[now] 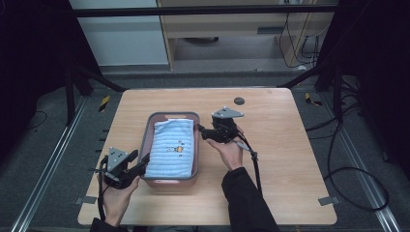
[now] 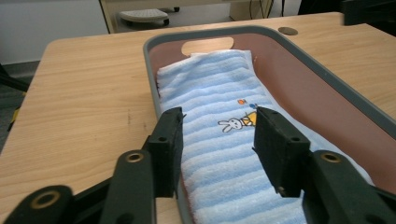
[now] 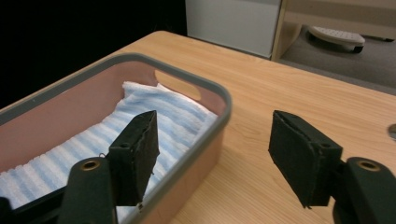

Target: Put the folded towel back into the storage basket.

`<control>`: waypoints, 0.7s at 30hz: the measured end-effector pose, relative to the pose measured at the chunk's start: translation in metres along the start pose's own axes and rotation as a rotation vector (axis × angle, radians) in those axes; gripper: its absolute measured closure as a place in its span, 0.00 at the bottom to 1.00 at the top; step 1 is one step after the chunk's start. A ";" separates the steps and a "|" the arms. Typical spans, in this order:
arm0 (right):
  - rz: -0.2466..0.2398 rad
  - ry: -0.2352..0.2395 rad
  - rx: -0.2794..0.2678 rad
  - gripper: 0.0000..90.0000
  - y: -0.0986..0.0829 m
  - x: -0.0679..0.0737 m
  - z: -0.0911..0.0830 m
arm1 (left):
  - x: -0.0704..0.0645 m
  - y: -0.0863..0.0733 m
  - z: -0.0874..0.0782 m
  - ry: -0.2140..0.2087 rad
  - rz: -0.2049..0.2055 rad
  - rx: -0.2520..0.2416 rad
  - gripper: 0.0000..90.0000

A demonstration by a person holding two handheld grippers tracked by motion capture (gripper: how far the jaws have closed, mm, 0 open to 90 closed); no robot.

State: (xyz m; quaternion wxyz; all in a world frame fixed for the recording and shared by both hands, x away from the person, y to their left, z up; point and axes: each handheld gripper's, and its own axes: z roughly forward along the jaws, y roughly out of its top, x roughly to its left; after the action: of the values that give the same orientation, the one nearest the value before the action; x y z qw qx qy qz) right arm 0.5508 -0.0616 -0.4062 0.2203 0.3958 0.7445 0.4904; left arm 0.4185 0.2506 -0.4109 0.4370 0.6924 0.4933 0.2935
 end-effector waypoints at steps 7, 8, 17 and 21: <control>0.030 -0.014 -0.038 0.31 -0.014 -0.027 -0.037 | 0.017 0.003 -0.004 -0.013 -0.016 -0.017 0.44; 0.032 -0.016 -0.041 0.31 -0.018 -0.032 -0.044 | 0.020 0.003 -0.004 -0.017 -0.016 -0.018 0.42; 0.063 -0.060 -0.037 0.29 -0.048 -0.061 -0.087 | 0.037 0.000 -0.004 -0.033 -0.047 -0.033 0.34; 0.073 -0.078 -0.031 0.28 -0.060 -0.071 -0.102 | 0.040 -0.001 -0.003 -0.027 -0.036 -0.026 0.32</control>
State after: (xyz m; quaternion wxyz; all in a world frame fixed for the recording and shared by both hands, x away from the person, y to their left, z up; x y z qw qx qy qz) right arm 0.4975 -0.1880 -0.4216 0.2371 0.4382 0.7127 0.4938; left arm 0.4295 0.2894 -0.4116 0.4577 0.6817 0.4959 0.2828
